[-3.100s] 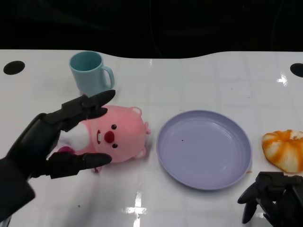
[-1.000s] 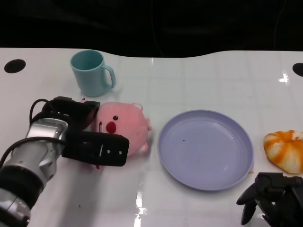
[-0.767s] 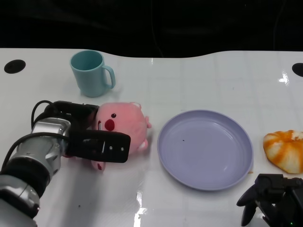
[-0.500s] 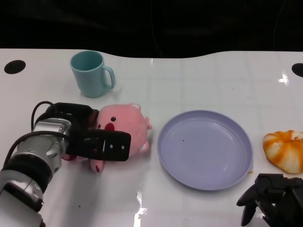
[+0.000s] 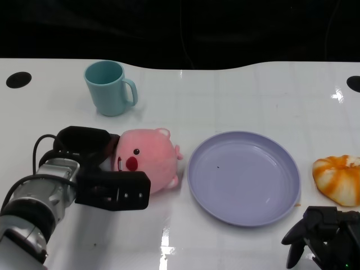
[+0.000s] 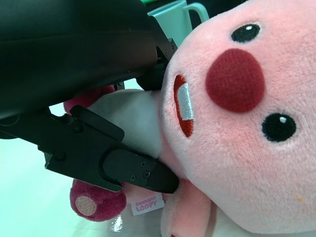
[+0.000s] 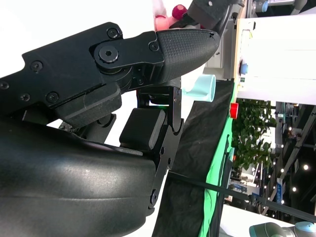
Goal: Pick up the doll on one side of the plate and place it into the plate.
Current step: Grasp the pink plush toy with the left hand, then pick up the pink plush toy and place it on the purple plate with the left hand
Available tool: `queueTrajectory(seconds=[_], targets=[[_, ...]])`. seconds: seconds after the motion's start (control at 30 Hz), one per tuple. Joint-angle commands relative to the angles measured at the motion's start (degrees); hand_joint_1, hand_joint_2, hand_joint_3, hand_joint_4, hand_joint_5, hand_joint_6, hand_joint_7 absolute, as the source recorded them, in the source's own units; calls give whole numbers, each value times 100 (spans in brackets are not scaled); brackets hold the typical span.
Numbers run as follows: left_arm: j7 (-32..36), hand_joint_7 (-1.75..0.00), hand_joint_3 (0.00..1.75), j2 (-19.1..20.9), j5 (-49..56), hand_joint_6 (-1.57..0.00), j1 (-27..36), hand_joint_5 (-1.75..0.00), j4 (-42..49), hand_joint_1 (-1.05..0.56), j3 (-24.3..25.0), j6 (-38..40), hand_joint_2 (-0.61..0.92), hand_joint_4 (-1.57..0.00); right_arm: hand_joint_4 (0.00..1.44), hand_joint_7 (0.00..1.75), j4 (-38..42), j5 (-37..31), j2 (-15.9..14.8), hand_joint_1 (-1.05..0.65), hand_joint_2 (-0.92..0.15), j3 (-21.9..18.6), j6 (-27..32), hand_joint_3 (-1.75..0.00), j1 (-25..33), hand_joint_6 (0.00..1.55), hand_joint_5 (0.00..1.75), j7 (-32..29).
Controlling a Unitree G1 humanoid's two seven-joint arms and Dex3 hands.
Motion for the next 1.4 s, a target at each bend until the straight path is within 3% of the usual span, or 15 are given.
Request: queueTrajectory(seconds=[0.03, 0.07, 0.1, 0.23, 0.3, 0.37, 0.43, 0.5, 0.57, 0.7, 0.93, 1.2, 1.4], targets=[[647, -130, 42, 41, 4, -70, 380, -175, 163, -27, -33, -179, 92, -79, 111, 82, -27, 42, -67, -100, -92, -51, -34, -30, 4, 114, 124, -32], [844, -106, 39, 52, 8, -76, 397, -175, 156, -27, -29, -209, 92, -79, 111, 82, -24, 41, -67, -100, -92, -52, -30, -30, 2, 114, 124, -34], [946, -94, 38, 55, 8, -80, 399, -175, 161, -26, -34, -224, 92, -79, 111, 82, -21, 38, -68, -100, -92, -53, -28, -30, 1, 114, 124, -36], [1197, -61, 20, 114, -99, -95, 383, -175, 57, -22, 61, -326, 91, -82, 112, 82, -32, 35, -64, -100, -92, -52, 4, -30, 7, 114, 124, -56], [1236, -115, 22, 151, -157, -77, 376, -175, -23, -20, 108, -348, 92, -84, 112, 82, -31, 60, -63, -99, -92, -49, 10, -30, 3, 114, 124, -41], [1319, -152, 26, 200, -186, -65, 380, -175, -136, -20, 141, -376, 92, -84, 112, 82, -37, 59, -66, -99, -92, -48, 22, -30, 4, 113, 124, -46], [1375, -170, 44, 262, -205, -63, 392, -175, -298, -21, 181, -412, 86, -86, 112, 82, -40, 24, -76, -100, -92, -46, 16, -30, 5, 114, 124, -65], [1337, -169, 60, 313, -232, -62, 403, -175, -472, -21, 236, -395, 80, -88, 112, 82, -28, 20, -81, -99, -92, -46, 7, -30, 0, 114, 124, -64], [1283, -161, 64, 353, -236, -62, 418, -175, -648, -20, 282, -329, 78, -88, 112, 82, -35, 22, -79, -99, -92, -45, 13, -31, 0, 113, 125, -68], [1218, -174, 68, 467, -288, -58, 494, -175, -1111, -17, 430, -236, 72, -87, 112, 83, -39, 6, -81, -99, -92, -38, 0, -31, 3, 113, 125, -73], [1090, -175, 85, 607, -311, -62, 668, -175, -1928, -19, 706, -56, 66, -89, 111, 83, 21, 30, -84, -98, -92, -45, -19, -30, -14, 112, 125, -45], [519, -175, 95, 548, -272, -61, 752, -175, -2942, -22, 813, 316, 61, -88, 110, 85, 28, 1, -103, -98, -92, -49, -46, -32, -11, 112, 126, -45], [-109, -175, 94, 289, -369, -59, 685, -175, -3465, -23, 827, 460, 58, -87, 110, 86, 9, 51, -91, -98, -92, -46, -17, -30, 2, 111, 127, -11]])
